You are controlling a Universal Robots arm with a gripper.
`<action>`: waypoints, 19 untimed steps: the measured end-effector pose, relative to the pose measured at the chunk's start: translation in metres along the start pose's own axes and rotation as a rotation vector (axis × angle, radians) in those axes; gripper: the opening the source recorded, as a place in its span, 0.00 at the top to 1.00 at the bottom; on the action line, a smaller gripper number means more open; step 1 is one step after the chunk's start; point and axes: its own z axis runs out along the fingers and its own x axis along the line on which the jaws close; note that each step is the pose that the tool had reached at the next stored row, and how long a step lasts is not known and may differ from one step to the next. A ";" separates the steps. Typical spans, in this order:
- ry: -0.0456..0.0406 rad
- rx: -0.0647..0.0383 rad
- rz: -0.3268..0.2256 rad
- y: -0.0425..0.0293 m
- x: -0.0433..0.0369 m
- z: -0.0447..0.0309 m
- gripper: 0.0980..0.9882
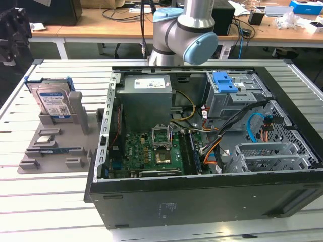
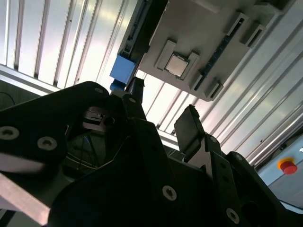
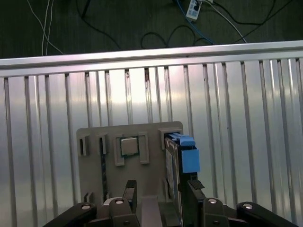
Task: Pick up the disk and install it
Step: 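Pick up the disk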
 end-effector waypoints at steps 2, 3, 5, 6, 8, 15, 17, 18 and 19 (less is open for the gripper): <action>0.0000 0.000 0.000 -0.0011 -0.0002 0.0003 0.50; 0.0000 0.000 0.000 -0.0016 -0.0003 0.0004 0.50; 0.0000 0.000 0.000 -0.0025 -0.0003 0.0008 0.50; -0.0001 0.000 0.000 -0.0028 -0.0004 0.0009 0.50; -0.0001 0.000 0.000 -0.0036 -0.0004 0.0013 0.50; 0.0001 0.000 0.000 -0.0074 -0.0009 0.0029 0.50; 0.0002 0.000 0.000 -0.0087 -0.0010 0.0035 0.50; 0.0002 0.000 0.000 -0.0091 -0.0010 0.0036 0.50; 0.0002 0.000 0.000 -0.0094 -0.0010 0.0038 0.50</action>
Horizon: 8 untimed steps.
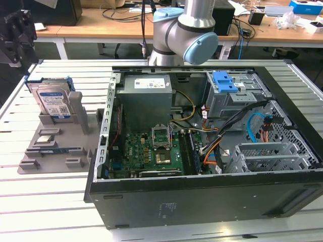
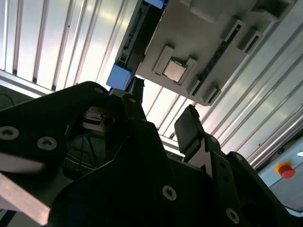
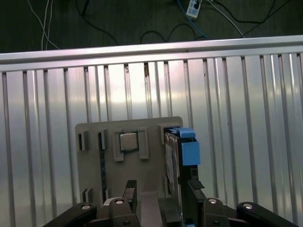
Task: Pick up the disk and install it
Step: 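Pick up the disk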
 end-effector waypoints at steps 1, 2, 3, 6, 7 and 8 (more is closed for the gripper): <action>0.0000 0.000 0.000 -0.0003 0.0000 0.0001 0.50; 0.0000 0.000 0.000 -0.0006 0.0000 0.0002 0.50; 0.0001 0.000 0.000 -0.0008 -0.0001 0.0003 0.50; 0.0001 0.000 0.000 -0.0046 -0.0003 0.0030 0.50; 0.0002 0.000 0.000 -0.0068 -0.0004 0.0046 0.50; 0.0000 0.000 0.000 -0.0089 -0.0007 0.0069 0.50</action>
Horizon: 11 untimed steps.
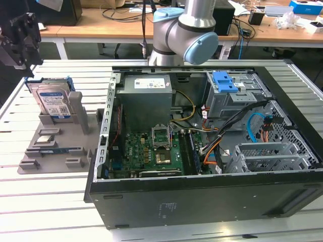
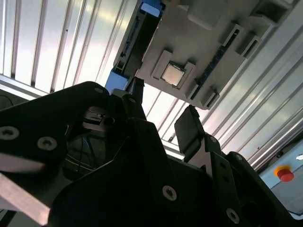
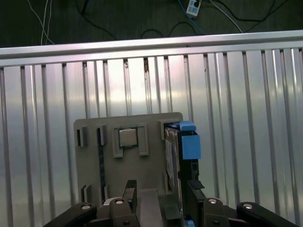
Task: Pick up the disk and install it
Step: 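Pick up the disk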
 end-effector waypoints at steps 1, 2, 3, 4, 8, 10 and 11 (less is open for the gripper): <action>0.0005 0.000 -0.001 -0.0021 -0.0004 0.0089 0.50; 0.0010 0.000 -0.010 -0.0004 -0.0063 0.0159 0.50; 0.0012 0.000 -0.015 0.0009 -0.0099 0.0171 0.50; 0.0016 0.000 -0.023 0.0025 -0.0134 0.0181 0.50; 0.0023 0.000 -0.039 0.0066 -0.0208 0.0213 0.50; 0.0024 0.000 -0.041 0.0115 -0.0250 0.0247 0.50; 0.0023 0.000 -0.042 0.0141 -0.0273 0.0273 0.50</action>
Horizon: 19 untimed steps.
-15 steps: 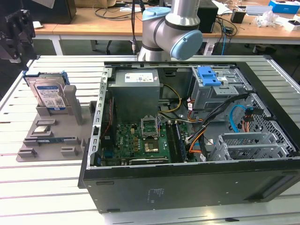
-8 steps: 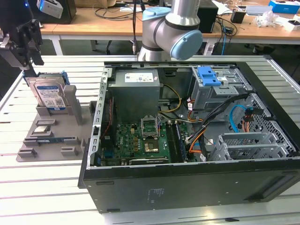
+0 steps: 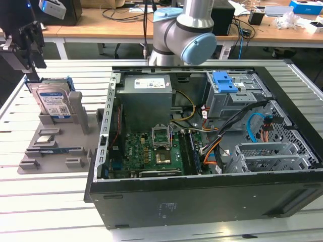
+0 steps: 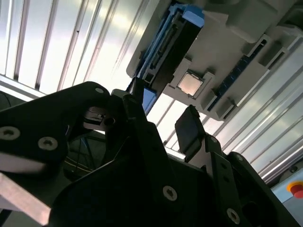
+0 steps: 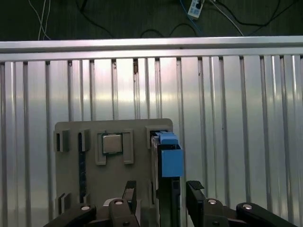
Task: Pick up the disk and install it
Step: 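Pick up the disk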
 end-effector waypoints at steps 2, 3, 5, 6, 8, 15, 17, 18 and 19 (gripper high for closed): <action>0.0006 0.000 -0.008 0.0017 -0.0050 0.0064 0.50; 0.0010 0.000 -0.012 0.0017 -0.0063 0.0081 0.50; 0.0020 0.000 -0.020 0.0016 -0.0082 0.0123 0.50; 0.0023 -0.001 -0.024 0.0014 -0.0083 0.0141 0.50; 0.0027 -0.001 -0.029 0.0012 -0.0082 0.0200 0.50; 0.0027 -0.001 -0.033 0.0005 -0.0079 0.0364 0.50; 0.0028 -0.001 -0.034 0.0003 -0.0078 0.0407 0.50; 0.0029 -0.001 -0.035 0.0001 -0.0078 0.0450 0.50; 0.0029 -0.001 -0.035 0.0000 -0.0077 0.0480 0.50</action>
